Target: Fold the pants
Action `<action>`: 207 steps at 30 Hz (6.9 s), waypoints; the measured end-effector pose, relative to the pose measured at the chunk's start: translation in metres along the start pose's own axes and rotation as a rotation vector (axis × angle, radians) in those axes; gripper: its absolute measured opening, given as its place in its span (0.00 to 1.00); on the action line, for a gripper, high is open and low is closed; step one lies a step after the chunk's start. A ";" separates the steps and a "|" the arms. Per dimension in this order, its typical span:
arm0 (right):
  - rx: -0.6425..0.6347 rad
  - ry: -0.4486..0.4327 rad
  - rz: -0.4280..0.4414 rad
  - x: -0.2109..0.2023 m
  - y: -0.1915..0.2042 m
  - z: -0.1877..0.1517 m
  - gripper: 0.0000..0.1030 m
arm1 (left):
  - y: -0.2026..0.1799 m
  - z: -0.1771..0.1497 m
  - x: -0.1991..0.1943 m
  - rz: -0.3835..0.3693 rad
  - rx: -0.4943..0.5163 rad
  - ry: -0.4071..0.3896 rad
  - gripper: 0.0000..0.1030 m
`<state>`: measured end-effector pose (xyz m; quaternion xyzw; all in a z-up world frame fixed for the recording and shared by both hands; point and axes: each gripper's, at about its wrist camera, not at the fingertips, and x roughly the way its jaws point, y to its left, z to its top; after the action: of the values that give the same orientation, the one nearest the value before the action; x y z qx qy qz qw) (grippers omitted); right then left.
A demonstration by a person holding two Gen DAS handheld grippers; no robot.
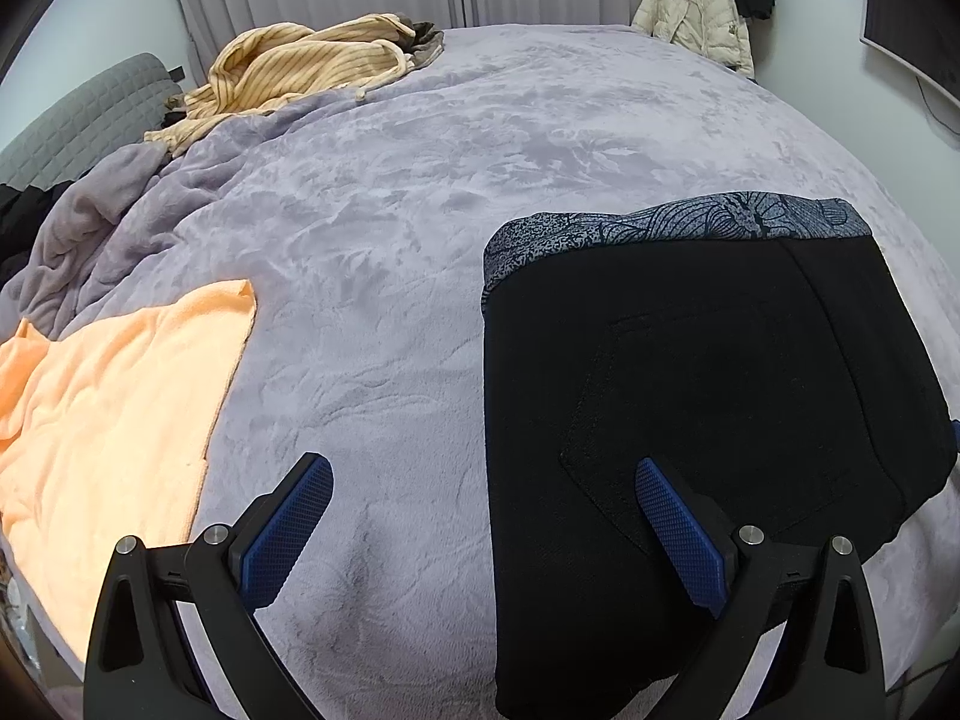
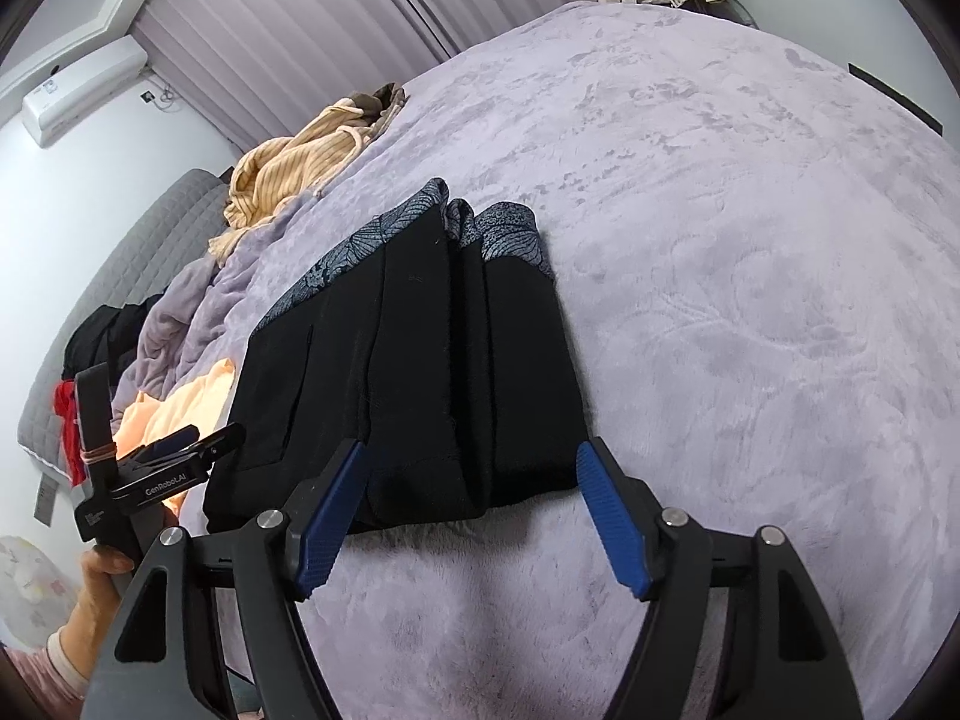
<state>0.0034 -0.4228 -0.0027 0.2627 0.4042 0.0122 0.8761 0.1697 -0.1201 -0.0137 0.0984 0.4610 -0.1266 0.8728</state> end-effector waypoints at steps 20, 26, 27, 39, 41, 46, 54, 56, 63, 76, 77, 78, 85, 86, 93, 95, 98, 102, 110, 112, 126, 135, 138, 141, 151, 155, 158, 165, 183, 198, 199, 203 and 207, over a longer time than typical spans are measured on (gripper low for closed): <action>0.006 0.068 0.027 0.019 -0.008 0.013 0.78 | 0.033 0.003 0.019 -0.241 -0.124 0.097 0.99; -0.024 0.066 0.056 0.027 -0.008 0.027 0.78 | 0.040 0.013 0.024 -0.299 -0.091 0.075 0.99; -0.019 0.074 0.080 0.030 -0.010 0.030 0.78 | 0.041 0.014 0.028 -0.340 -0.093 0.086 0.99; 0.044 0.321 0.325 0.094 -0.041 0.069 0.80 | 0.005 0.030 0.070 -0.643 -0.038 0.200 0.99; 0.101 0.335 0.340 0.108 -0.048 0.066 0.79 | 0.000 0.032 0.071 -0.626 -0.016 0.209 0.99; 0.115 0.303 0.335 0.114 -0.045 0.062 0.78 | 0.003 0.031 0.076 -0.653 -0.056 0.218 0.99; 0.151 0.241 0.297 0.091 -0.020 0.058 0.58 | 0.000 0.030 0.036 -0.733 -0.103 0.145 0.98; 0.169 0.214 0.321 0.080 -0.013 0.059 0.52 | -0.002 0.033 0.020 -0.747 -0.108 0.126 0.98; 0.201 0.214 0.404 0.048 0.023 0.050 0.51 | 0.015 0.025 -0.035 -0.772 -0.094 0.074 0.98; 0.105 0.293 0.369 0.088 0.106 0.003 0.51 | 0.094 -0.009 -0.051 -0.411 -0.080 0.038 0.98; 0.073 0.304 0.315 0.097 0.110 -0.002 0.51 | 0.093 -0.018 -0.041 -0.322 -0.052 0.053 0.98; 0.027 0.297 0.234 0.103 0.113 -0.006 0.56 | 0.086 -0.026 -0.034 -0.236 -0.016 0.062 0.99; 0.004 0.227 0.084 0.089 0.105 -0.007 0.68 | 0.103 -0.052 -0.042 -0.245 -0.077 0.030 0.99; -0.012 0.199 0.054 0.078 0.104 -0.006 0.67 | 0.104 -0.053 -0.045 -0.230 -0.085 0.017 0.99; -0.066 0.063 0.071 0.036 0.125 0.004 0.34 | 0.103 -0.019 -0.065 -0.173 -0.032 -0.128 0.99; -0.082 0.063 0.095 0.040 0.136 0.006 0.34 | 0.097 -0.012 -0.055 -0.195 -0.051 -0.106 0.99; -0.170 0.090 0.037 0.054 0.162 -0.007 0.34 | 0.088 -0.022 -0.021 -0.174 -0.048 -0.014 0.99; -0.365 0.138 -0.189 0.096 0.180 -0.028 0.34 | 0.079 -0.052 -0.007 -0.160 -0.063 -0.006 1.00; -0.135 0.086 -0.021 0.053 0.144 -0.036 0.69 | 0.083 -0.053 -0.017 -0.172 -0.103 0.001 1.00; -0.085 0.084 0.025 0.035 0.132 -0.051 0.69 | 0.082 -0.054 -0.018 -0.165 -0.106 -0.007 1.00; 0.139 0.137 0.317 0.040 0.112 -0.078 0.20 | 0.076 -0.055 -0.022 -0.104 -0.121 0.005 1.00; 0.131 0.159 0.186 0.037 0.099 -0.075 0.20 | 0.071 -0.056 -0.025 -0.072 -0.093 -0.010 1.00; 0.084 0.161 0.129 0.028 0.102 -0.073 0.20 | 0.072 -0.056 -0.025 -0.072 -0.095 -0.010 1.00; -0.018 0.124 0.017 0.014 0.119 -0.069 0.23 | 0.072 -0.058 -0.025 -0.070 -0.098 -0.017 1.00; -0.202 0.163 -0.062 0.049 0.167 -0.075 0.66 | 0.068 -0.060 -0.028 -0.040 -0.118 -0.013 1.00; -0.191 0.142 -0.069 0.053 0.164 -0.082 0.69 | 0.066 -0.063 -0.030 -0.035 -0.113 -0.013 1.00; -0.172 0.143 -0.050 0.045 0.165 -0.080 0.71 | 0.067 -0.062 -0.030 -0.035 -0.119 -0.005 1.00; -0.166 0.114 -0.087 0.018 0.167 -0.076 0.78 | 0.062 -0.069 -0.053 -0.020 -0.118 0.011 0.99; -0.268 0.066 -0.234 -0.022 0.211 -0.057 1.00 | 0.046 -0.072 -0.138 0.040 -0.099 -0.042 0.99; -0.232 0.095 -0.234 -0.013 0.208 -0.055 1.00 | 0.039 -0.068 -0.146 0.068 -0.077 -0.063 0.99; -0.231 0.096 -0.236 -0.012 0.207 -0.055 1.00 | 0.039 -0.068 -0.145 0.069 -0.078 -0.060 0.99; -0.228 0.106 -0.246 -0.008 0.203 -0.054 1.00 | 0.037 -0.067 -0.141 0.099 -0.073 -0.059 0.99; -0.218 0.113 -0.258 -0.004 0.199 -0.055 1.00 | 0.037 -0.068 -0.135 0.112 -0.072 -0.048 0.99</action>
<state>-0.0001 -0.2274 0.0645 0.1113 0.4795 -0.0417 0.8695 0.0547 -0.0474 0.0627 0.0895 0.4378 -0.0630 0.8924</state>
